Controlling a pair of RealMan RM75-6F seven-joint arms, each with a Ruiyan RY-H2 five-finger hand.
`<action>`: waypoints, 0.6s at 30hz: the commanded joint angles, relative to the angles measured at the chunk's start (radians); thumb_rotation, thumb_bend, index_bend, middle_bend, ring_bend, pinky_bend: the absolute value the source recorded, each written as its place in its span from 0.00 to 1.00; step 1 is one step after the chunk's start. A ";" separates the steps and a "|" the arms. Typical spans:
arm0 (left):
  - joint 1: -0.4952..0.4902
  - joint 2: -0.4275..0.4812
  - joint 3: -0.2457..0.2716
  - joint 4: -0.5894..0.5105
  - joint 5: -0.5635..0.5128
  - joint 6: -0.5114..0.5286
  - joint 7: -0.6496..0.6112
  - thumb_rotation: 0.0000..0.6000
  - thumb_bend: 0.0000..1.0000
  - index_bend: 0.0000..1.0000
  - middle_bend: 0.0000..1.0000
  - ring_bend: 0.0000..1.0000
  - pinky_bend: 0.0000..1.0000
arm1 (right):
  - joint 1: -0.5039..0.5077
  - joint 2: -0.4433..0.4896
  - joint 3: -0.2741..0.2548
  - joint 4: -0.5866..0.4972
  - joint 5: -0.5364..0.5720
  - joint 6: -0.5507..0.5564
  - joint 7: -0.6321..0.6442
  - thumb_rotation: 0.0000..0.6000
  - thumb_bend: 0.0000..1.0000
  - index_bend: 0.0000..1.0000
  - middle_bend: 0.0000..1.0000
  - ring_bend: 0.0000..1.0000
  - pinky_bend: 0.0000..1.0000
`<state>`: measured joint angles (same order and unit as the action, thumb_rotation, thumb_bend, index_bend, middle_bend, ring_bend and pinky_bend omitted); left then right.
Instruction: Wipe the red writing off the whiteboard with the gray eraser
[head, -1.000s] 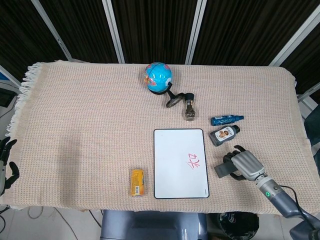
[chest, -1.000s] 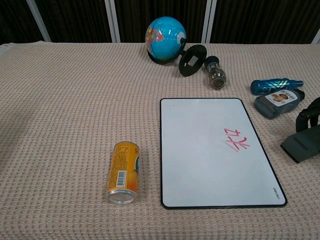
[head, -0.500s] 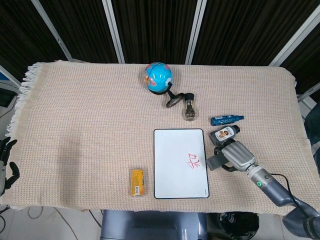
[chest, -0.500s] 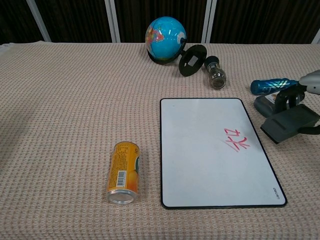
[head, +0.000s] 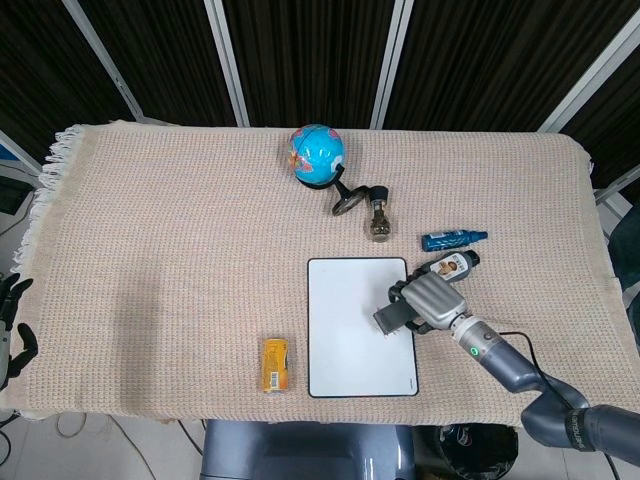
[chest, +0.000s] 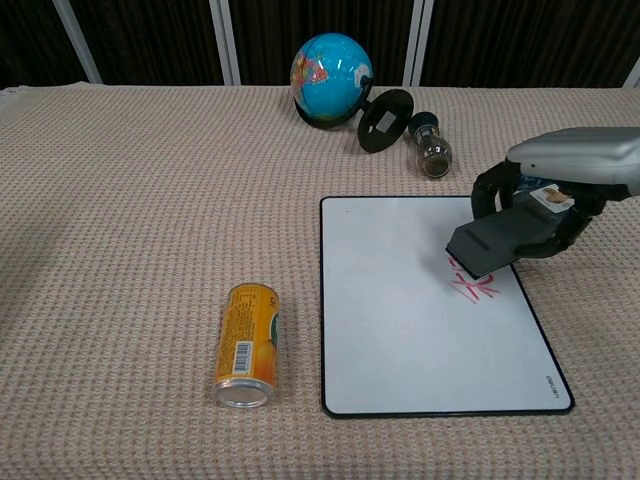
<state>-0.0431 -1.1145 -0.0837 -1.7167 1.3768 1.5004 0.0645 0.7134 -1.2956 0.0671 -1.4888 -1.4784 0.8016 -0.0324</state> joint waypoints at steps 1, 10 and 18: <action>0.000 0.000 0.000 0.000 0.000 0.000 -0.001 1.00 0.75 0.12 0.04 0.00 0.00 | 0.017 -0.050 0.016 0.004 0.043 -0.010 -0.074 1.00 0.41 0.50 0.45 0.41 0.28; -0.001 0.003 -0.002 0.001 -0.003 -0.002 -0.005 1.00 0.75 0.12 0.04 0.00 0.00 | 0.055 -0.130 0.047 0.019 0.131 -0.035 -0.175 1.00 0.41 0.50 0.45 0.41 0.28; -0.002 0.005 -0.002 0.001 -0.004 -0.005 -0.008 1.00 0.75 0.12 0.04 0.00 0.00 | 0.086 -0.166 0.065 0.045 0.196 -0.065 -0.209 1.00 0.41 0.50 0.45 0.40 0.28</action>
<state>-0.0452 -1.1099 -0.0856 -1.7161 1.3730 1.4952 0.0563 0.7926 -1.4547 0.1292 -1.4500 -1.2912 0.7435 -0.2343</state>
